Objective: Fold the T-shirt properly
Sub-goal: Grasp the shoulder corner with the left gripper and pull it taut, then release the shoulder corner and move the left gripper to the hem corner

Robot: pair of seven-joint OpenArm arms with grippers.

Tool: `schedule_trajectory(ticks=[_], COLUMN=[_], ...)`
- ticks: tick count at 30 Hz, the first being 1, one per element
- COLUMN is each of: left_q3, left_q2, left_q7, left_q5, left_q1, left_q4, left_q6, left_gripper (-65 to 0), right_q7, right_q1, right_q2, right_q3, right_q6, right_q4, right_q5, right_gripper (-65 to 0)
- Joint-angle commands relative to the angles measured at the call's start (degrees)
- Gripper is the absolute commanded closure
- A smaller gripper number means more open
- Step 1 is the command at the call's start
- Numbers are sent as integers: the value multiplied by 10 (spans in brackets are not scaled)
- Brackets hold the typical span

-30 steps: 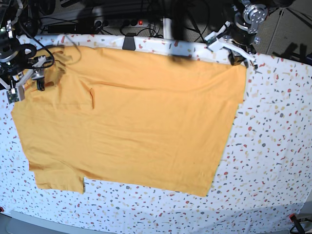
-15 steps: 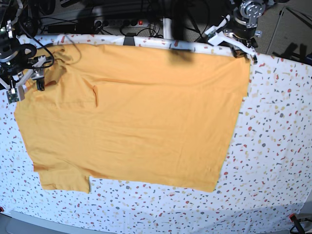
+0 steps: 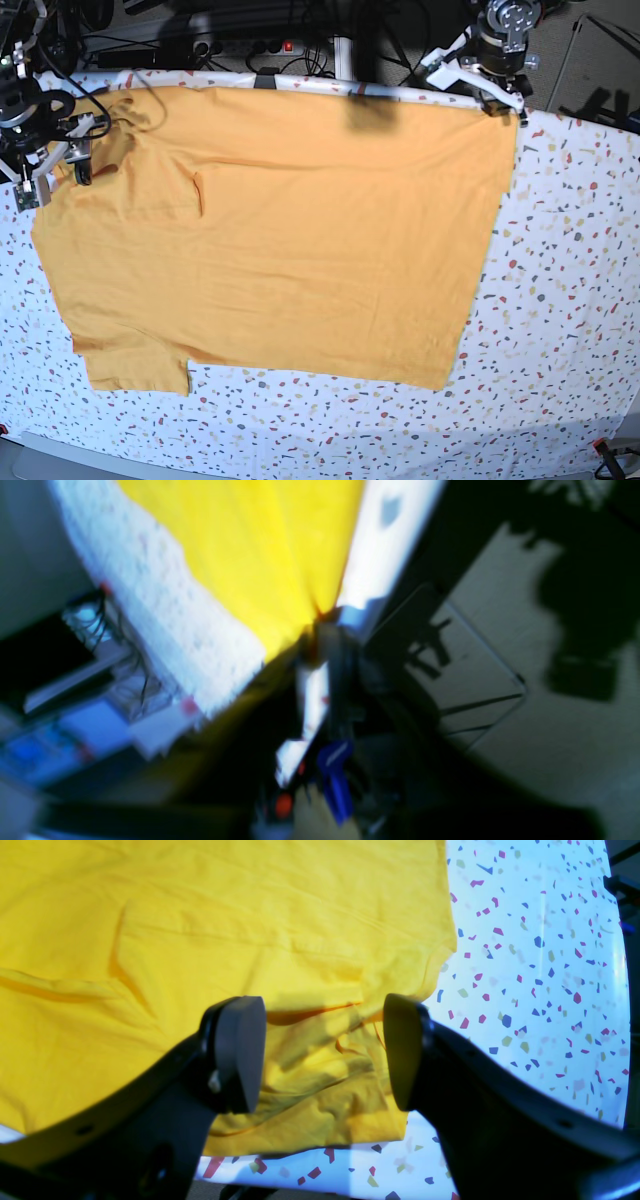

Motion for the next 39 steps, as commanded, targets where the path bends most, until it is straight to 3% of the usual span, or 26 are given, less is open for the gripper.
schedule_trajectory(ticks=[1, 4, 7, 12, 20, 24, 30, 34, 39], left_q3=[-1, -1, -1, -1, -2, -2, -3, -35, -116], left_q2=[-5, -5, -5, -5, -5, -2, 5, 49, 130], left_q7=[10, 44, 47, 61, 47, -24, -76, -106, -143], left_q5=[16, 16, 24, 72, 76, -2, -130, -191, -261], left_q1=[-1, -5, -5, -5, -35, -104, -248, -303, -344], left_q4=[10, 10, 10, 30, 160, 203, 201, 200, 129], left_q6=[10, 11, 14, 54, 56, 55, 56, 56, 55], left_gripper=[-206, -297, -297, -297, -296, -296, -296, -296, -296], right_q7=[11, 20, 32, 33, 33, 24, 19, 14, 17], right_q1=[2, 2, 2, 2, 30, 62, 118, 151, 159], right_q2=[9, 9, 9, 9, 9, 9, 9, 4, -13], right_q3=[4, 4, 4, 4, 4, 4, 4, 4, 3], right_q6=[2, 2, 2, 2, 2, 2, 2, 2, 2], right_q4=[11, 11, 11, 11, 11, 10, 10, 9, 9], right_q5=[1, 1, 1, 1, 2, 30, 66, 66, 67], right_gripper=[-351, -351, -351, -351, -351, -351, -351, -350, -351])
